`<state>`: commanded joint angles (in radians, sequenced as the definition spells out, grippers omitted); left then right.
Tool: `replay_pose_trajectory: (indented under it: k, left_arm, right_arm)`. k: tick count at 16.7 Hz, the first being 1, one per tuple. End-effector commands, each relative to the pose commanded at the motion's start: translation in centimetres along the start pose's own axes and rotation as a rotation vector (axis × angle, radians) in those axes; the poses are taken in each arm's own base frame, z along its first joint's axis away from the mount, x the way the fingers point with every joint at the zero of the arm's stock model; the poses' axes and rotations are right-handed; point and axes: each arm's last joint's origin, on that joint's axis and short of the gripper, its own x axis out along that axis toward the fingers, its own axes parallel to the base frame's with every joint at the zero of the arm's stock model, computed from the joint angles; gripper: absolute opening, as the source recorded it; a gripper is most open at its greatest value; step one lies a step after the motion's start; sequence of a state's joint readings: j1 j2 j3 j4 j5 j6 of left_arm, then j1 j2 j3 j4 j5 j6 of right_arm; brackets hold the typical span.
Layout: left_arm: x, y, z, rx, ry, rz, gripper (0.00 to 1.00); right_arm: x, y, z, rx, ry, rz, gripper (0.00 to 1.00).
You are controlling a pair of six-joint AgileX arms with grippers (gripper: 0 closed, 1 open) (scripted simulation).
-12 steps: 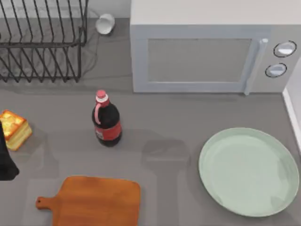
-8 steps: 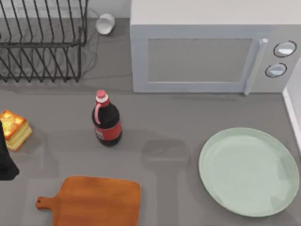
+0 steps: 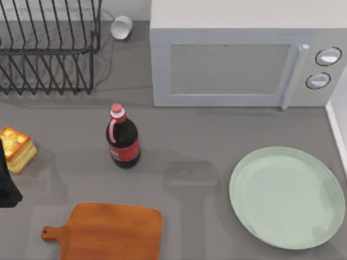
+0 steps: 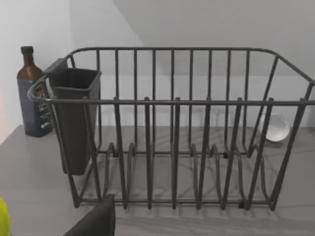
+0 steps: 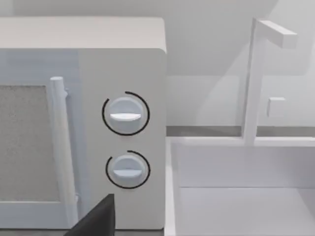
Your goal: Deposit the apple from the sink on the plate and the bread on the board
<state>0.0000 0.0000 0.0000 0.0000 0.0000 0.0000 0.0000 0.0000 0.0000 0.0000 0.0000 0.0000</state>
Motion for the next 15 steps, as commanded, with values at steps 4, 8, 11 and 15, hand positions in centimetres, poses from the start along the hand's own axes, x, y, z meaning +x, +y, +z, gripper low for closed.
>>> replay_pose_trajectory:
  k: [4,8,11,15]
  left_arm:
    - [0.0,0.0,0.0,0.0,0.0,0.0,1.0]
    - [0.0,0.0,0.0,0.0,0.0,0.0,1.0]
    - [0.0,0.0,0.0,0.0,0.0,0.0,1.0]
    - [0.0,0.0,0.0,0.0,0.0,0.0,1.0]
  right_arm:
    - [0.0,0.0,0.0,0.0,0.0,0.0,1.0]
    - [0.0,0.0,0.0,0.0,0.0,0.0,1.0]
    - [0.0,0.0,0.0,0.0,0.0,0.0,1.0]
    - [0.1,-0.1,1.2,-0.013,0.043,-0.013,1.0]
